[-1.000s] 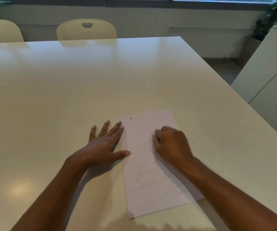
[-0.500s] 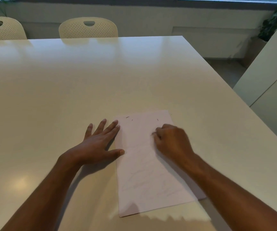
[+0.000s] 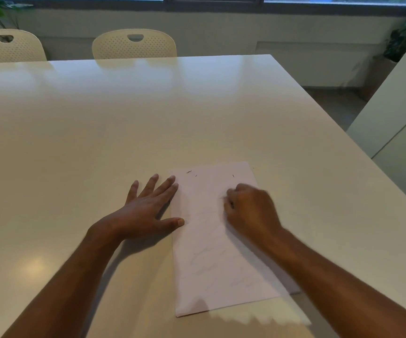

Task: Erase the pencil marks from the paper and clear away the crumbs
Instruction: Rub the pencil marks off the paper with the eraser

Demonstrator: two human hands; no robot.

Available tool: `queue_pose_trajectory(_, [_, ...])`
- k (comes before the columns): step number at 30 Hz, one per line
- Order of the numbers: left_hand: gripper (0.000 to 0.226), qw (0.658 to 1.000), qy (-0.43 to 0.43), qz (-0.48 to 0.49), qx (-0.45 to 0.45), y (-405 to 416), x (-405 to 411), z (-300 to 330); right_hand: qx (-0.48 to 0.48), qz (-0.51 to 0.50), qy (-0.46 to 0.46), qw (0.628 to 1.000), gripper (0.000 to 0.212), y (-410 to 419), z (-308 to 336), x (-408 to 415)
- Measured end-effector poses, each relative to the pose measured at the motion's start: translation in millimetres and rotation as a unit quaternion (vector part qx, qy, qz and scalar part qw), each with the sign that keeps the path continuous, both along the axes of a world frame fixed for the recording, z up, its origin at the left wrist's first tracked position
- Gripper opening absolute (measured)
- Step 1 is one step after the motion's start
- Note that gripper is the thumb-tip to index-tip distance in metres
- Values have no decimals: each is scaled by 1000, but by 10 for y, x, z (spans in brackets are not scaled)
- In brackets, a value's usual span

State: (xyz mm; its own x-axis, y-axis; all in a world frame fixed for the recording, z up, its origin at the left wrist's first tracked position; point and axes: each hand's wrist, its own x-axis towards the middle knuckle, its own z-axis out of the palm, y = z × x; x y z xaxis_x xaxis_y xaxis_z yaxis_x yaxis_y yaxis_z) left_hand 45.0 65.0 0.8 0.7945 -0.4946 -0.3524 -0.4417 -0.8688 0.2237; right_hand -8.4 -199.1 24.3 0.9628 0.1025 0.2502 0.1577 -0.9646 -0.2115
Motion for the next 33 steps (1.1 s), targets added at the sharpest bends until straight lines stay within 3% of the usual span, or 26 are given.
queue_pose_trajectory(3, [114, 1000, 1, -2, -2, 3, -8, 9, 7, 44, 18, 999, 21, 40, -13, -119])
queue_pose_trajectory(7, [117, 1000, -3, -4, -6, 1, -17, 30, -17, -84, -10, 996, 21, -340, 10, 221])
queue_pose_trajectory(13, [117, 1000, -8, 0, -11, -2, -26, 26, 15, 31, 20, 999, 22, 27, -27, -116])
queue_pose_trajectory(18, [116, 1000, -6, -3, -6, 6, -7, 9, -17, -95, -13, 995, 23, -370, 12, 235])
queue_pose_trajectory(23, [117, 1000, -7, 0, -13, 6, -6, -4, 7, 38, 26, 999, 19, 35, -51, -134])
queue_pose_trajectory(28, [115, 1000, -12, -1, -21, 14, -18, -9, -25, -108, -9, 994, 22, -408, 10, 240])
queue_pose_trajectory(33, [103, 1000, -15, 2, -12, 1, -22, 3, 3, 23, 13, 1000, 19, 106, -43, -113])
